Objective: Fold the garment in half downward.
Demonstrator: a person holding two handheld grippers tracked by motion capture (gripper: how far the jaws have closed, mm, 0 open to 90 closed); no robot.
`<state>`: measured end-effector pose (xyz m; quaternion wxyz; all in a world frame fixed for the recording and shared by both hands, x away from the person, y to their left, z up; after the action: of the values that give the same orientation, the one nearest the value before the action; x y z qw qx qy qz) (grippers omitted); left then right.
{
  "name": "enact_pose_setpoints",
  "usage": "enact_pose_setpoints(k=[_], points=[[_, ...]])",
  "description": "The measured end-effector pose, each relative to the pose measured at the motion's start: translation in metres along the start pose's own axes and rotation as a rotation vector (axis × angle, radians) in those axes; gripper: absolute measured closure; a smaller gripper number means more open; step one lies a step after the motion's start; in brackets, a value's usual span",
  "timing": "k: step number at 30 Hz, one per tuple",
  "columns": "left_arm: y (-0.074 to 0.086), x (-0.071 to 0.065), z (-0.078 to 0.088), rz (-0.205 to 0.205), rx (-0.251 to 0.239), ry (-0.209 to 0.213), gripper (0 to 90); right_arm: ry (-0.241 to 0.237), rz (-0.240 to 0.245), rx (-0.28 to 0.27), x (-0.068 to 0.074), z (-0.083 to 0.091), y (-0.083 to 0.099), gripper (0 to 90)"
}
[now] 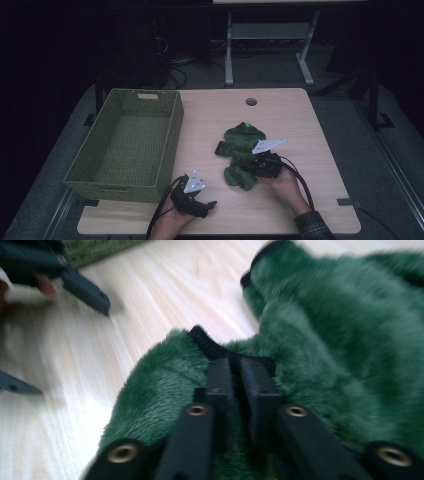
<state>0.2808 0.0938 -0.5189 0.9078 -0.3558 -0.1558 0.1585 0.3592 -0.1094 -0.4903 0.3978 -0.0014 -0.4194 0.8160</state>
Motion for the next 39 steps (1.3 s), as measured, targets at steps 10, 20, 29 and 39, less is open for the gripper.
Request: enact_pose_setpoints(k=[10, 20, 29, 39], points=[[-0.022, 0.006, 0.0, 0.007, -0.017, 0.023, 15.2, 0.029, -0.025, -0.081, -0.006, 0.032, -0.011, 64.7], [-0.052, 0.036, 0.001, -0.016, -0.052, 0.01, 25.4, 0.079, -0.039, -0.119, -0.02, 0.046, -0.023, 57.4], [-0.081, 0.065, -0.001, -0.038, -0.071, -0.004, 36.2, 0.125, -0.063, -0.113, -0.034, 0.053, -0.042, 54.4], [-0.113, 0.101, -0.018, -0.049, -0.064, -0.027, 39.8, 0.168, -0.074, -0.129, -0.054, 0.059, -0.064, 55.0]])
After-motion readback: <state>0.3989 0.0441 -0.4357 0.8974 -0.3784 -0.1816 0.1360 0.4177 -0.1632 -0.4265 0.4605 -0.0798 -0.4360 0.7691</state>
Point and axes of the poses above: each handheld gripper's, and its own axes: z roughly backward along the jaws, y roughly out of its underside, x roughly to its left, the point moved 6 cm from there along -z, roughly forward along the jaws, and after that the axes turned 14 degrees about -z, right-handed, at the moved point
